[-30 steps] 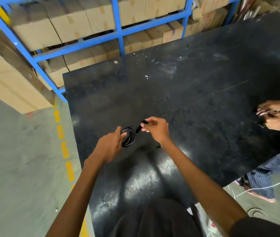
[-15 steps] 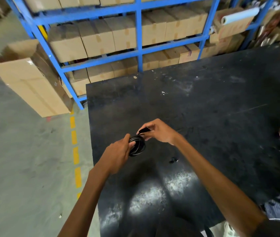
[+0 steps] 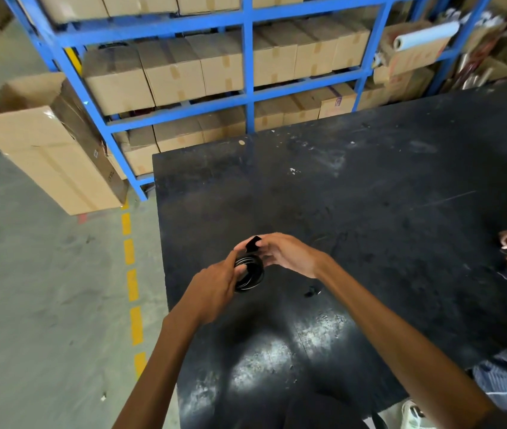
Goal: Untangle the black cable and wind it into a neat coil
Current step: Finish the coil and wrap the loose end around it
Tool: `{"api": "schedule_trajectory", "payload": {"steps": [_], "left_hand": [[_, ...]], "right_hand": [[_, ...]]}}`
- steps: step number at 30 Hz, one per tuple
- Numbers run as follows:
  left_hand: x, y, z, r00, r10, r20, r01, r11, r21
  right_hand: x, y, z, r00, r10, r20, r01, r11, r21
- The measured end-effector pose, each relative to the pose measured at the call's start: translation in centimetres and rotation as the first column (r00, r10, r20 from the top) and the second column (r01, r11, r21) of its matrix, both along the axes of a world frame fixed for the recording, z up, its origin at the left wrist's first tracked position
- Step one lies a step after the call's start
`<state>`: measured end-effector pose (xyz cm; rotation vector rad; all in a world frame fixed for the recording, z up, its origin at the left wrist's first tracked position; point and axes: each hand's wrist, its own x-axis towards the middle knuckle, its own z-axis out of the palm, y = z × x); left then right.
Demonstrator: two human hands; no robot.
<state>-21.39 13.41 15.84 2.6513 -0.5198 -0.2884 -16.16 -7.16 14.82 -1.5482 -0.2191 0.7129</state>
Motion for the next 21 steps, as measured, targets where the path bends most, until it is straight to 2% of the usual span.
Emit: {"api": "schedule_trajectory", "payload": {"steps": [7, 13, 21], "left_hand": [[-0.6, -0.3, -0.5, 0.999, 0.031, -0.027, -0.032, 0.999, -0.004], [-0.7, 0.4, -1.0, 0.998, 0.058, -0.021, -0.059, 0.997, -0.051], [-0.9, 1.1, -1.3, 0.997, 0.071, -0.026, -0.073, 0.989, -0.125]], "right_hand": [[-2.0, 1.7, 0.2, 0.99, -0.138, -0.028, 0.138, 0.99, 0.004], [-3.2, 2.0, -0.2, 0.991, -0.08, 0.109, 0.09, 0.991, -0.096], [-3.6, 2.5, 0.0, 0.977, -0.115, 0.181, 0.132, 0.988, -0.085]]}}
